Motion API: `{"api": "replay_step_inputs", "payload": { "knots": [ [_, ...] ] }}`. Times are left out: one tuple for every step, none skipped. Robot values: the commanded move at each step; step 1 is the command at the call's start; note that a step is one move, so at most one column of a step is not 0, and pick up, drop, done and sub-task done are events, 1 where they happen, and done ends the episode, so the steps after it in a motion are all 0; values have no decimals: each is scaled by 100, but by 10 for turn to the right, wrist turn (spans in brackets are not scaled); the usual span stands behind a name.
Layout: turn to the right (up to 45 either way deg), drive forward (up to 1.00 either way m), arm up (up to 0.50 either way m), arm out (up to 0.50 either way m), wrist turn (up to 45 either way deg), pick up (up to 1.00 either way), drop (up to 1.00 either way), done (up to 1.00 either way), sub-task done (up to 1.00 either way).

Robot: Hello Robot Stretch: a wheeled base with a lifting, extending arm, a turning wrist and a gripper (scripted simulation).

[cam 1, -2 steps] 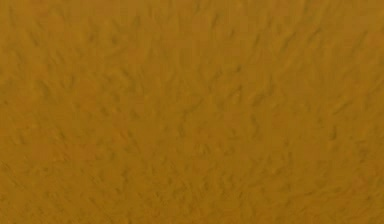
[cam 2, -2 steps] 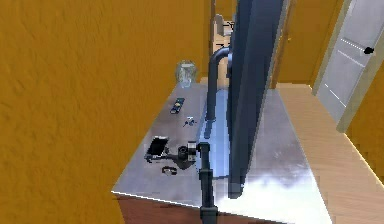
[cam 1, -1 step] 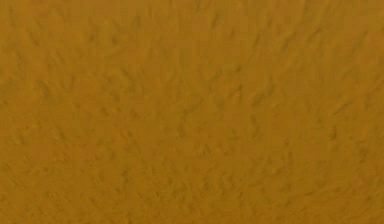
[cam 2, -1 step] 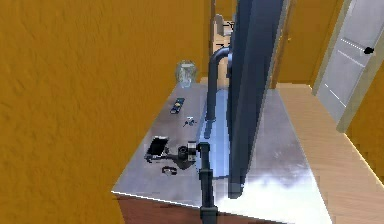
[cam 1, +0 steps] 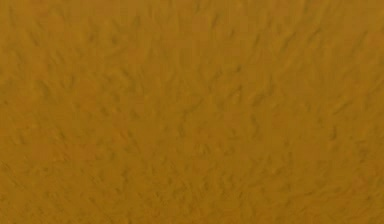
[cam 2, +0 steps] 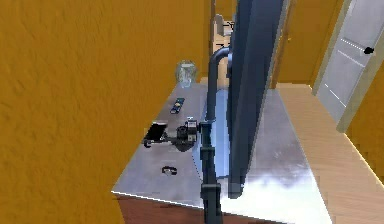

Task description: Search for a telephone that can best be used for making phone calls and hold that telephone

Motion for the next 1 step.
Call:
{"api": "replay_step_inputs", "payload": {
  "knots": [
    [0, 0, 0, 0, 0, 0, 0, 100, 0]
  ]
}}
